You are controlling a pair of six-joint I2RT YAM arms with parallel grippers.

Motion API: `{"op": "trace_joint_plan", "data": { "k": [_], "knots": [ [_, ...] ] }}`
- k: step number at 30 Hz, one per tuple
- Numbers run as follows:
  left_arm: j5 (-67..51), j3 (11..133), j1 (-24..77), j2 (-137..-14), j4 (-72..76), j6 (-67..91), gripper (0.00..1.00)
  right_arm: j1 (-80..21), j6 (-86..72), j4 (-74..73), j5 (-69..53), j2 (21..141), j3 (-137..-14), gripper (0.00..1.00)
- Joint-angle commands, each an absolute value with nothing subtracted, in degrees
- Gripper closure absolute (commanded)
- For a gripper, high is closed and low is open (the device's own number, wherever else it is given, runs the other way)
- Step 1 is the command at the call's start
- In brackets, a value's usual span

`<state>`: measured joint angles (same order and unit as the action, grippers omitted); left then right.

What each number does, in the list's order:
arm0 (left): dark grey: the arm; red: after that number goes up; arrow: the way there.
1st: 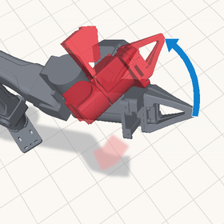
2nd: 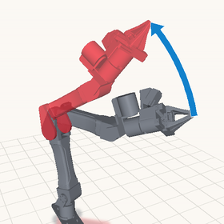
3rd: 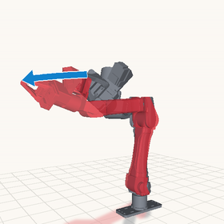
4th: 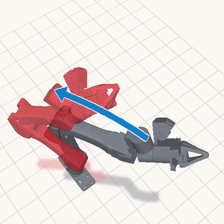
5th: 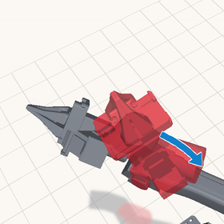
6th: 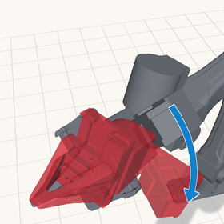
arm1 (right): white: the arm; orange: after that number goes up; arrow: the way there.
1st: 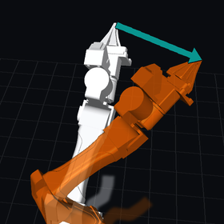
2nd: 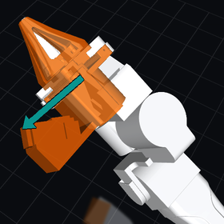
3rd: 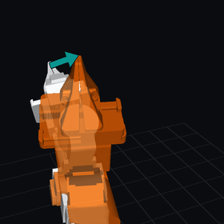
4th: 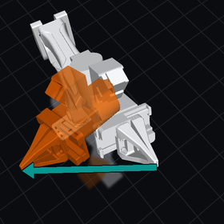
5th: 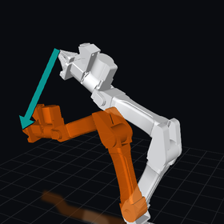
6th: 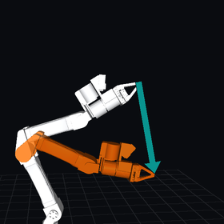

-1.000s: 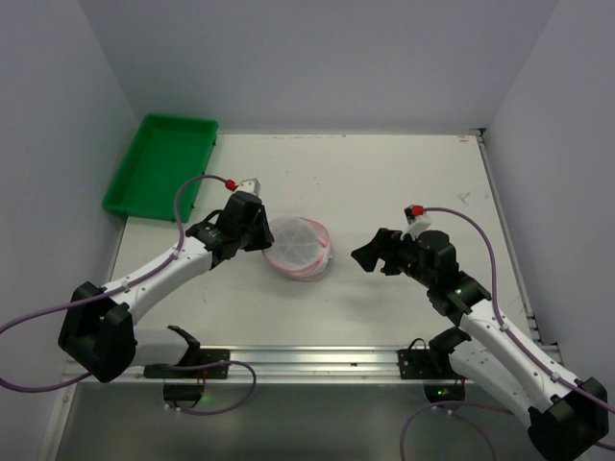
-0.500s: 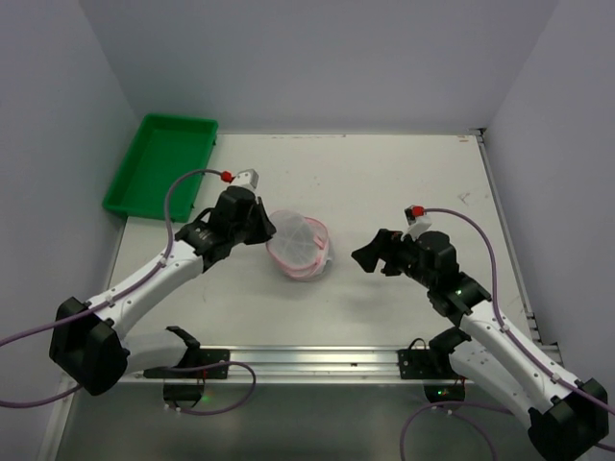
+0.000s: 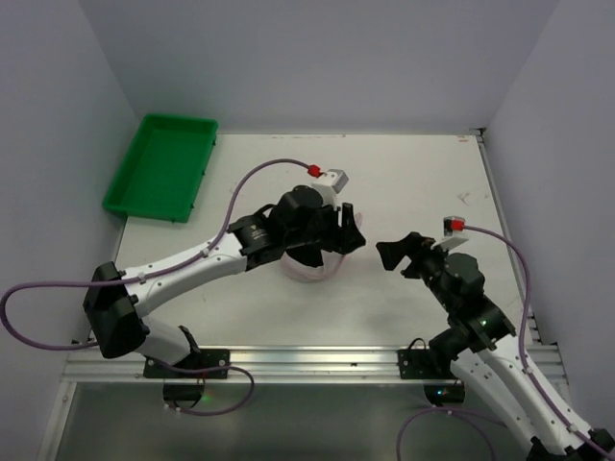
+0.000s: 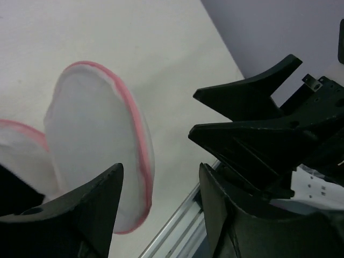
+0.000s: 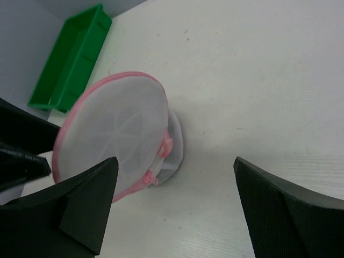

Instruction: Unzip the laundry bag and remove the bra

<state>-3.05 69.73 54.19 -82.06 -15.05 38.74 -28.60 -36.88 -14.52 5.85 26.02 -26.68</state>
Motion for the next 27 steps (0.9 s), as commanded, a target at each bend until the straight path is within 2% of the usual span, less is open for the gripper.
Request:
{"op": "trace_joint_plan", "data": {
  "k": [1,3,6,9,10,14,21,27],
  "knots": [
    [-5.89,74.18,56.77,-84.72,-12.48,35.95,0.37,-28.74,-39.64,-18.01,15.98,18.14,-25.40,0.09],
    [-5.71,74.62,57.39,-84.73,-12.48,34.72,0.24,-28.74,-40.69,-19.42,19.84,14.61,-24.61,0.09],
    [-5.71,74.62,57.83,-83.50,-12.31,32.97,0.11,-28.74,-41.04,-19.42,21.88,8.80,-22.94,0.09],
    [-4.93,74.36,57.83,-82.18,-13.43,30.59,0.05,-28.74,-40.96,-17.77,22.32,6.07,-21.36,0.08],
    [0.21,74.36,57.66,-81.83,-14.93,30.41,0.04,-28.74,-40.43,-16.80,20.85,6.15,-21.10,0.08],
    [8.61,73.04,53.37,-80.34,-20.82,32.60,0.04,-28.74,-37.97,-12.49,13.20,14.30,-23.01,0.09],
    [8.44,68.38,47.55,-80.33,-21.63,33.58,0.09,-28.74,-35.95,-6.78,-2.26,48.88,-34.44,0.13],
    [8.44,63.30,46.50,-81.65,-20.57,34.54,0.18,-28.74,-31.91,0.78,-13.08,67.30,-42.97,0.20]
  ]
}}
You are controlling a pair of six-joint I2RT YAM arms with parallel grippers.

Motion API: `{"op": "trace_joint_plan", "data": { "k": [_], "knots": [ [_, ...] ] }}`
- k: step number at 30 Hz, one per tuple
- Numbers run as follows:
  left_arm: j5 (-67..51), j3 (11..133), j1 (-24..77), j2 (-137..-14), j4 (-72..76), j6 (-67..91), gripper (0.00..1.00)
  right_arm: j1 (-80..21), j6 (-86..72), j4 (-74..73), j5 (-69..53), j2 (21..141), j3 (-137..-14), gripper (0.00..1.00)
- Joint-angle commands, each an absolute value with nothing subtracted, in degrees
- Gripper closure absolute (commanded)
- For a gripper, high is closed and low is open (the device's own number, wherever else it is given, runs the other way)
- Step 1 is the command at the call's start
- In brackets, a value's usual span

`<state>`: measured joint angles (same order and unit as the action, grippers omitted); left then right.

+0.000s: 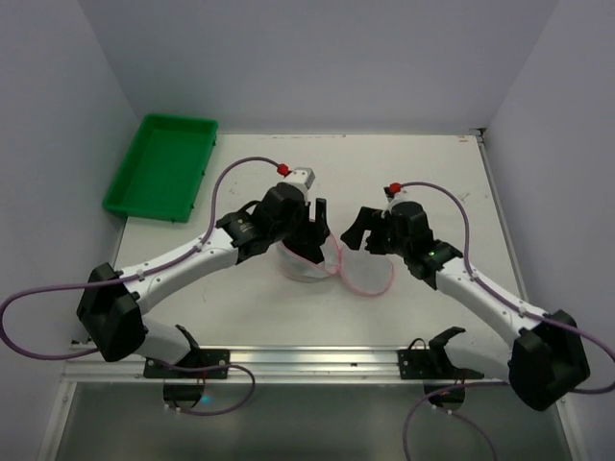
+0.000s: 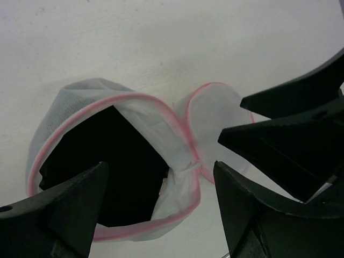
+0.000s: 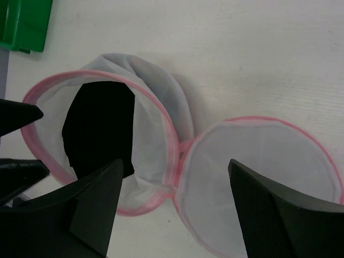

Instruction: Unzip the laundry bag and remove the bra

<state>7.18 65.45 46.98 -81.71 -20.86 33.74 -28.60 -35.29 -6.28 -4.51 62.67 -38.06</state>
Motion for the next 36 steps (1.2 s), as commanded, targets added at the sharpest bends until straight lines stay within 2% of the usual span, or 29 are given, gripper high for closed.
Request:
{"op": "trace_joint_plan", "data": {
  "k": [1,9,12,15,16,18,19,21,22,24,29,36],
  "knots": [
    [8.44,62.50,46.32,-81.48,-20.39,34.72,0.18,-28.74,-30.51,1.75,-13.79,71.41,-43.94,0.21],
    [10.28,55.81,45.62,-78.14,-18.55,35.95,0.21,-28.74,-29.97,6.49,-18.72,86.81,-49.13,0.25],
    [11.51,54.93,45.18,-78.13,-18.72,35.69,0.21,-28.74,-29.97,7.55,-19.42,90.42,-49.57,0.31],
    [11.69,53.70,44.65,-78.13,-18.54,35.60,0.22,-28.74,-29.71,8.43,-19.78,91.49,-49.13,0.42],
    [11.78,53.27,44.30,-78.05,-18.37,35.77,0.22,-28.65,-29.62,8.61,-19.78,91.32,-48.96,0.53],
    [11.78,52.21,44.12,-77.61,-18.02,35.86,0.22,-28.74,-29.27,8.61,-19.78,90.44,-48.34,0.64],
    [11.86,51.86,44.03,-77.52,-17.84,36.03,0.22,-28.74,-29.09,8.53,-19.69,89.05,-47.90,0.74],
    [11.87,51.42,43.95,-77.43,-17.49,36.30,0.22,-28.83,-28.83,7.74,-19.25,87.37,-47.64,0.85],
    [11.78,51.33,43.86,-77.52,-17.40,36.39,0.22,-28.83,-28.57,7.39,-19.07,85.36,-47.55,0.93],
    [11.69,51.68,43.77,-77.69,-16.96,36.56,0.22,-29.70,-28.04,6.60,-18.20,83.16,-47.29,0.99],
    [11.69,53.52,43.77,-78.75,-15.91,37.18,0.20,-33.30,-25.40,3.52,-15.03,77.62,-48.51,1.00],
    [12.57,57.21,43.77,-83.58,-15.03,37.62,0.20,-37.61,-26.54,3.77,-11.95,77.17,-48.43,1.00]
  ]
}}
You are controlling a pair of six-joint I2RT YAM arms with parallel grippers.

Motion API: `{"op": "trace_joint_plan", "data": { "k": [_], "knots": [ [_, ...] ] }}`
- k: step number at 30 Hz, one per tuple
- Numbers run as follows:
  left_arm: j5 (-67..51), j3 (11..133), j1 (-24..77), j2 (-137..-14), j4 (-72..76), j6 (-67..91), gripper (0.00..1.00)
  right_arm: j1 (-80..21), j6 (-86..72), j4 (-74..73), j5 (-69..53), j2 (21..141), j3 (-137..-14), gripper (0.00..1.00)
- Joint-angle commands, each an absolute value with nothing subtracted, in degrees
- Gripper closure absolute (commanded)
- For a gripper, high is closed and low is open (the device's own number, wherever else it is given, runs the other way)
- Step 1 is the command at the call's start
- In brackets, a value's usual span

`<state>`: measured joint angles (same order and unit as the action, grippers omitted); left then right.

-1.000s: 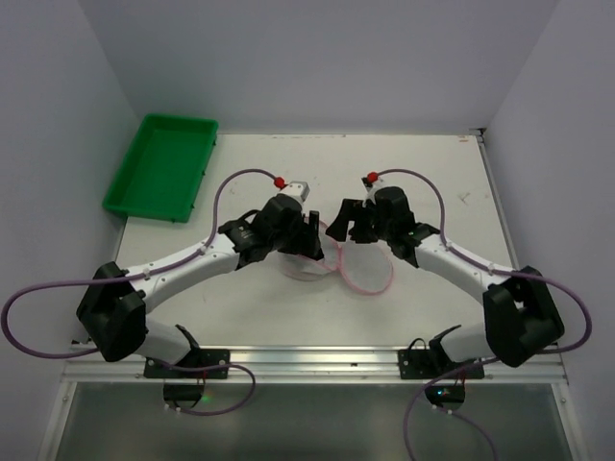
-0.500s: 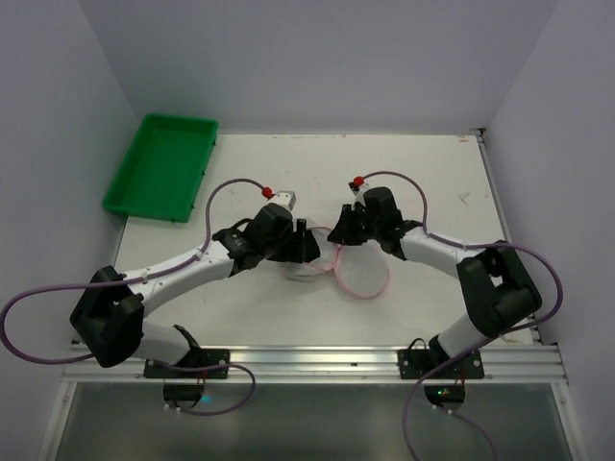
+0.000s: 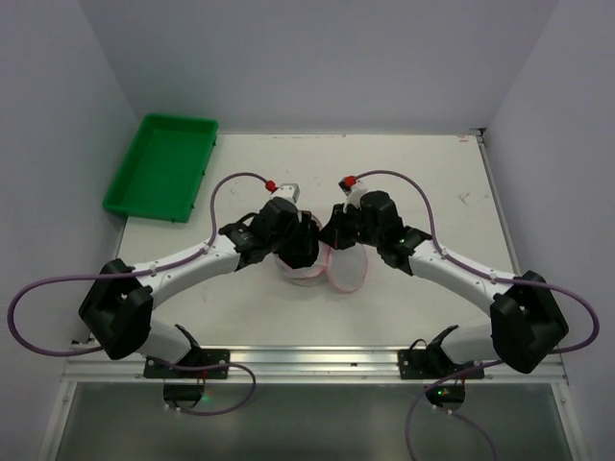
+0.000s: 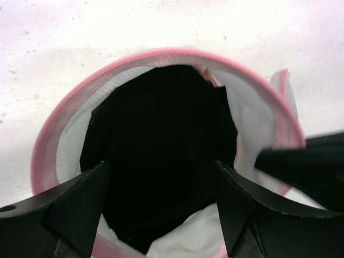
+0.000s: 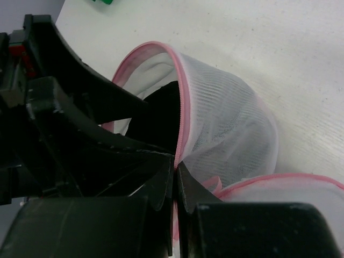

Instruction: Unzip the laundry bag and remove the bra

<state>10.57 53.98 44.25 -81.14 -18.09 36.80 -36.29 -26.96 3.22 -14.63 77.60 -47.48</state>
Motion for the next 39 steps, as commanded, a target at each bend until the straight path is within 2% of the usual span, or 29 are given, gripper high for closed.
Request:
{"op": "trace_joint_plan", "data": {
  "k": [1,7,10,13,14,17,24,33,39],
  "knots": [
    [12.74,57.48,43.77,-84.28,-15.12,37.88,0.20,-37.97,-27.33,4.21,-11.78,77.25,-47.99,1.00],
    [12.92,58.01,43.77,-90.69,-14.50,39.72,0.20,-38.67,-28.56,5.71,-10.55,77.70,-46.85,1.00],
    [14.49,58.09,43.77,-93.86,-13.89,40.25,0.26,-38.67,-28.48,5.98,-10.20,77.26,-46.58,1.00],
    [14.86,58.53,43.77,-96.15,-12.83,40.43,0.52,-38.67,-28.30,5.63,-9.59,76.91,-46.23,1.00],
    [14.68,58.71,43.77,-96.76,-12.22,40.34,0.70,-38.67,-28.39,5.71,-9.32,76.64,-45.71,1.00],
    [13.71,58.62,43.77,-95.63,-11.25,39.90,1.00,-38.67,-28.74,5.28,-7.74,76.46,-44.83,1.00],
    [6.43,52.92,43.77,-82.99,-5.28,35.16,1.00,-37.71,-29.09,3.52,-2.73,76.29,-43.33,1.00],
    [-13.69,49.48,43.77,-66.63,1.67,29.10,1.00,-33.75,-27.86,1.32,-2.20,75.06,-42.37,1.00],
    [-12.93,52.90,41.93,-60.65,3.95,30.14,1.00,-33.75,-27.33,0.62,-2.72,75.59,-41.40,1.00]
  ]
}}
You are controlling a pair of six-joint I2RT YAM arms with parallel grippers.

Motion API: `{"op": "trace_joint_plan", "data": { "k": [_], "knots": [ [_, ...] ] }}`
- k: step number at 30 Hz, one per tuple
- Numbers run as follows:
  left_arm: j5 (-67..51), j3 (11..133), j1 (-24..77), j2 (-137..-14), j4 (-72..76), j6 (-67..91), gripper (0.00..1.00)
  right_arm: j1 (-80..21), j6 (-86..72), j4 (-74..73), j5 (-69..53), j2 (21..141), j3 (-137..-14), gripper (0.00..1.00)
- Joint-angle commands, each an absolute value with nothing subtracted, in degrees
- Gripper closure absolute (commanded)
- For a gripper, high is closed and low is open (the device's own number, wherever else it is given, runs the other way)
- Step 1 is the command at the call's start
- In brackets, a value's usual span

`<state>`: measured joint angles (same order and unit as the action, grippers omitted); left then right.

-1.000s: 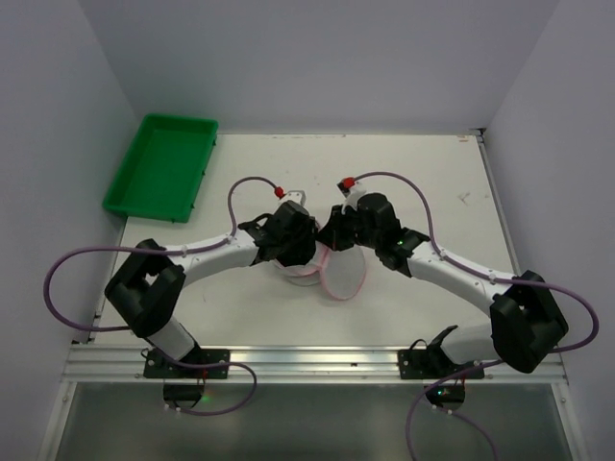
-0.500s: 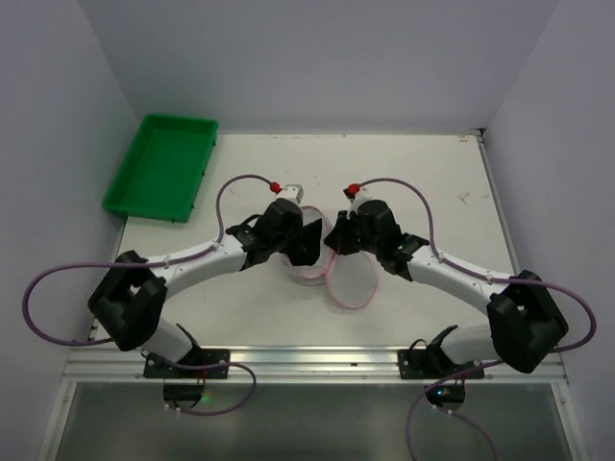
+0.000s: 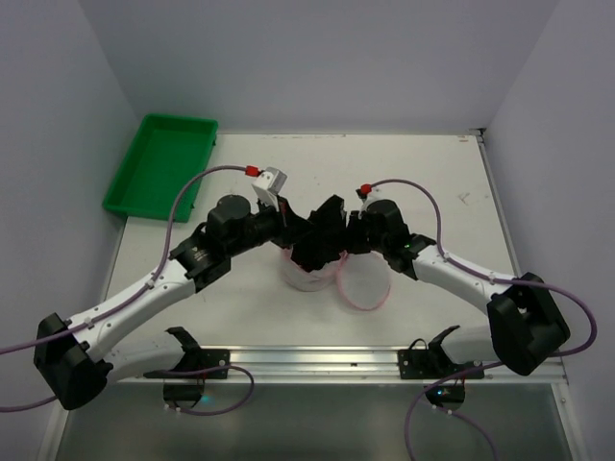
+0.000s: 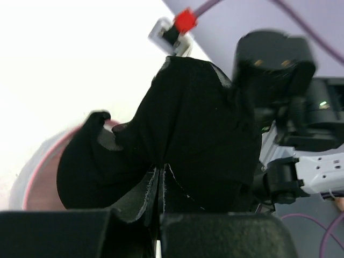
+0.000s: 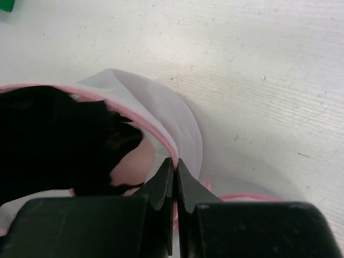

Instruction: Unzip the laundry bag and remove the bra

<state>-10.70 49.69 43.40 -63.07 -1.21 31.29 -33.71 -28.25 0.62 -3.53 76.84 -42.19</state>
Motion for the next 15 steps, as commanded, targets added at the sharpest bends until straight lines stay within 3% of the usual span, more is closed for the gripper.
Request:
{"op": "trace_joint_plan", "data": {
  "k": [1,10,15],
  "knots": [
    [-11.70,54.65,41.49,-59.95,3.69,30.41,1.00,-33.75,-27.42,0.62,-3.07,75.59,-40.96,1.00],
    [12.02,71.61,30.34,-64.05,-7.63,24.53,1.00,-33.75,-28.12,0.53,-4.48,74.27,-39.64,1.00],
    [17.48,80.15,21.91,-67.93,-10.73,19.26,1.00,-33.75,-28.04,0.18,-5.71,72.51,-39.90,1.00]
  ]
}}
